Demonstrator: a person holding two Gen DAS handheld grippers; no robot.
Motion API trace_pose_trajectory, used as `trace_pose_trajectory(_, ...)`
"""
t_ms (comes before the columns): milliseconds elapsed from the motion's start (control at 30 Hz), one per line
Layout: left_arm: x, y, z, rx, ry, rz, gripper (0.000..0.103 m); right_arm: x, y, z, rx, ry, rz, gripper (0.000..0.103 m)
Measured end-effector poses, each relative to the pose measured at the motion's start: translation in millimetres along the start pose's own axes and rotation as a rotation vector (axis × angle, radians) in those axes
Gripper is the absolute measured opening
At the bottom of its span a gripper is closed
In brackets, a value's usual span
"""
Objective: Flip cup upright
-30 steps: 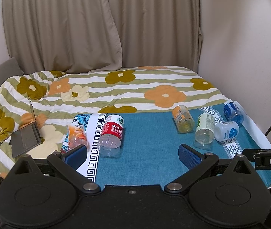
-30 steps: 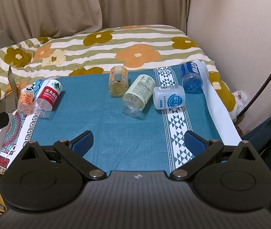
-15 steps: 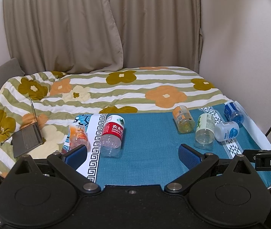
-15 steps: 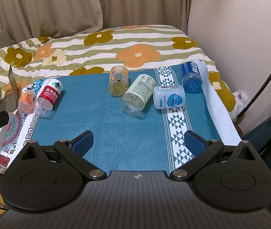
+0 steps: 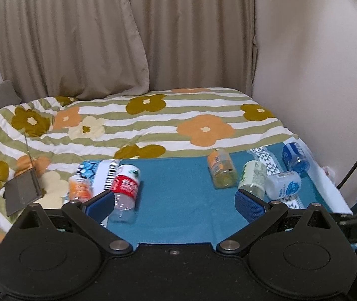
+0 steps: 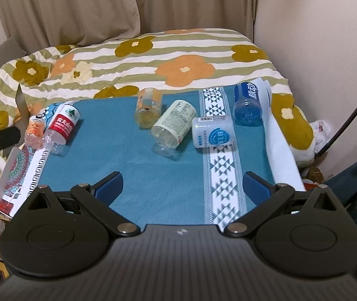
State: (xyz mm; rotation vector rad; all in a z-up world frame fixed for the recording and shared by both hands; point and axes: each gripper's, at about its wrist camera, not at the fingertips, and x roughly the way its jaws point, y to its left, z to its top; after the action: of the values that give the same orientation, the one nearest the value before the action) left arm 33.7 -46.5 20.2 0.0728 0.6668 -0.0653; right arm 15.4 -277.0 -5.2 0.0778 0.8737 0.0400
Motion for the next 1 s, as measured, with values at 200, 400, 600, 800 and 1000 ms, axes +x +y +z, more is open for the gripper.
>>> trace_pose_trajectory(200, 25.2, -24.3, 22.6, 0.037, 0.012, -0.024, 0.103, 12.9, -18.1, 11.0, -0.055, 0.007, -0.003, 0.103)
trace_pose_trajectory(400, 69.5, -43.1, 51.9, 0.085, 0.047, -0.079, 0.103, 31.5, -30.3, 21.6, -0.012, 0.036, -0.002, 0.103)
trace_pose_trajectory(600, 139.9, -55.0, 75.5, 0.069, 0.138, -0.167, 0.103, 56.9, -41.7, 31.7, 0.074, 0.072, -0.048, 0.103)
trace_pose_trajectory(800, 213.9, -66.7, 83.2, 0.082, 0.267, -0.217, 0.096, 84.9, -51.6, 39.2, 0.157, 0.117, -0.097, 0.103)
trace_pose_trajectory(1000, 269.0, -69.0, 75.9, 0.031, 0.405, -0.26, 0.095, 111.7, -54.4, 43.2, 0.216, 0.156, -0.106, 0.103)
